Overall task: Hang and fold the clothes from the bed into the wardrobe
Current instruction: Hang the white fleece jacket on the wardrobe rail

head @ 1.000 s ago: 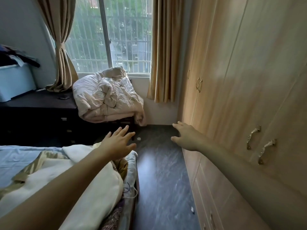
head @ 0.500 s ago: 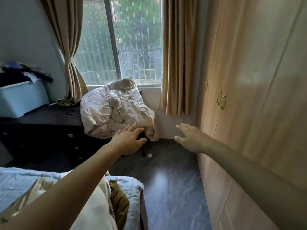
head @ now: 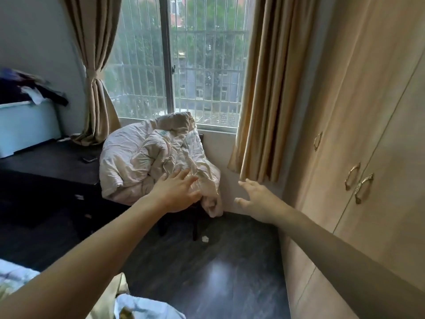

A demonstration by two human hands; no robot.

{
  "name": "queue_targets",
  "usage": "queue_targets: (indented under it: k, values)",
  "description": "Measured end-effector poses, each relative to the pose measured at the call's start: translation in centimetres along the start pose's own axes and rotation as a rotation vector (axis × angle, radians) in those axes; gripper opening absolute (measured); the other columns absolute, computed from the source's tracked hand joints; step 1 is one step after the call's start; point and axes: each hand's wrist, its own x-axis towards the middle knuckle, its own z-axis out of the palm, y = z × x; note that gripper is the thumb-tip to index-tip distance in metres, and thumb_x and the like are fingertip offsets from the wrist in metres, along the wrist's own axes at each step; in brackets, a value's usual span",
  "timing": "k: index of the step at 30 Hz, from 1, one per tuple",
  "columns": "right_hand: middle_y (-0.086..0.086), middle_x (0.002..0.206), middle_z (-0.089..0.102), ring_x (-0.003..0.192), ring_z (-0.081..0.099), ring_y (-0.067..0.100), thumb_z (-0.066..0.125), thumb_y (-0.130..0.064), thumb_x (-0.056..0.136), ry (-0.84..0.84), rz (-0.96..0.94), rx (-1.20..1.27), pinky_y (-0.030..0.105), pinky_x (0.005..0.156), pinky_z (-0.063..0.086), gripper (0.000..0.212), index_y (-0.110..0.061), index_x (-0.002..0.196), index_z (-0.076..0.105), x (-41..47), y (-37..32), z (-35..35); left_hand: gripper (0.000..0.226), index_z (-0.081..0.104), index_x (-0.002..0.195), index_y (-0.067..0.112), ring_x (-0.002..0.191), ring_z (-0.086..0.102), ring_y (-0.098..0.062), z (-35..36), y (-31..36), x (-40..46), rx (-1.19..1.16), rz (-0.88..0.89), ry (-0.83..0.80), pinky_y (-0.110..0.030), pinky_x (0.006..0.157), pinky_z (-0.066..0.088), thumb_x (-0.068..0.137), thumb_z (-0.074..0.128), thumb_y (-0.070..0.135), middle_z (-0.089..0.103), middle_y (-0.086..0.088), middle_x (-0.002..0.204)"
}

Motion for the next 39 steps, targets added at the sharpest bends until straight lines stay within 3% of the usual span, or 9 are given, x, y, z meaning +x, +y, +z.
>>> queue_targets:
  k: [10, 15, 21, 25, 28, 31, 36, 39]
  values:
    - [0.004, 0.161, 0.011, 0.147, 0.010, 0.022, 0.041, -0.048, 0.097, -0.033, -0.066, 0.025, 0.039, 0.119, 0.014, 0.062, -0.021, 0.151, 0.025, 15.1, 0.9, 0.2, 0.061, 0.014, 0.154, 0.037, 0.150, -0.005, -0.016, 1.5, -4.6, 12.7, 0.021, -0.054, -0.014, -0.047, 0.121, 0.003, 0.098, 0.030, 0.056, -0.006, 0.006, 0.164]
    - [0.003, 0.158, 0.020, 0.144, 0.018, 0.024, 0.037, -0.049, 0.098, -0.099, -0.134, 0.051, 0.043, 0.118, 0.017, 0.058, -0.022, 0.148, 0.030, 22.7, 1.3, 1.2, 0.060, 0.015, 0.153, 0.036, 0.150, -0.003, -0.017, 3.4, -6.2, 19.0, 0.027, -0.112, -0.055, -0.048, 0.121, 0.005, 0.098, 0.029, 0.056, -0.005, 0.006, 0.164]
    - [0.003, 0.159, 0.017, 0.145, 0.015, 0.024, 0.038, -0.057, 0.095, -0.178, -0.289, -0.015, 0.041, 0.116, 0.017, 0.068, -0.021, 0.151, 0.023, 35.2, 1.7, 0.4, 0.060, 0.021, 0.152, 0.034, 0.150, 0.000, -0.017, 3.6, -9.7, 27.5, -0.027, -0.269, -0.028, -0.048, 0.121, 0.007, 0.098, 0.031, 0.056, -0.002, 0.003, 0.164]
    - [0.005, 0.157, 0.021, 0.142, 0.020, 0.027, 0.041, -0.048, 0.096, -0.208, -0.421, -0.013, 0.040, 0.113, 0.021, 0.062, -0.019, 0.149, 0.026, 40.3, -0.5, 1.6, 0.061, 0.026, 0.152, 0.031, 0.150, 0.005, -0.017, 3.8, -12.0, 29.5, -0.034, -0.369, -0.007, -0.047, 0.120, 0.011, 0.097, 0.035, 0.056, 0.003, 0.003, 0.164]
    - [0.005, 0.154, 0.025, 0.140, 0.023, 0.028, 0.041, -0.043, 0.098, -0.245, -0.576, -0.025, 0.038, 0.111, 0.022, 0.057, -0.017, 0.147, 0.029, 44.2, -3.2, 3.8, 0.059, 0.027, 0.151, 0.033, 0.150, 0.005, -0.015, 4.6, -14.4, 29.1, -0.081, -0.506, 0.021, -0.047, 0.121, 0.011, 0.097, 0.036, 0.055, 0.006, 0.004, 0.164]
    - [0.010, 0.156, 0.022, 0.143, 0.020, 0.030, 0.040, -0.050, 0.094, -0.365, -0.700, 0.004, 0.039, 0.114, 0.019, 0.067, -0.013, 0.149, 0.027, 45.7, -7.3, 6.6, 0.059, 0.023, 0.152, 0.034, 0.150, 0.002, -0.016, 5.8, -17.9, 25.4, -0.071, -0.683, -0.032, -0.046, 0.121, 0.008, 0.098, 0.035, 0.054, 0.003, 0.005, 0.164]
    - [0.007, 0.155, 0.023, 0.145, 0.016, 0.030, 0.036, -0.053, 0.094, -0.474, -0.926, 0.035, 0.040, 0.117, 0.013, 0.065, -0.014, 0.146, 0.032, 46.6, -17.8, 12.3, 0.060, 0.023, 0.152, 0.031, 0.151, 0.003, -0.021, 6.5, -24.1, 16.6, -0.053, -1.026, -0.039, -0.048, 0.120, 0.013, 0.098, 0.034, 0.053, 0.002, 0.002, 0.164]
    - [0.003, 0.160, 0.012, 0.146, 0.012, 0.030, 0.035, -0.052, 0.097, -0.558, -1.110, -0.021, 0.041, 0.115, 0.015, 0.065, -0.019, 0.152, 0.021, 44.3, -24.5, 15.6, 0.059, 0.023, 0.153, 0.032, 0.151, 0.003, -0.022, 7.5, -26.7, 10.8, -0.064, -1.192, -0.049, -0.050, 0.120, 0.012, 0.098, 0.033, 0.054, 0.000, 0.001, 0.164]
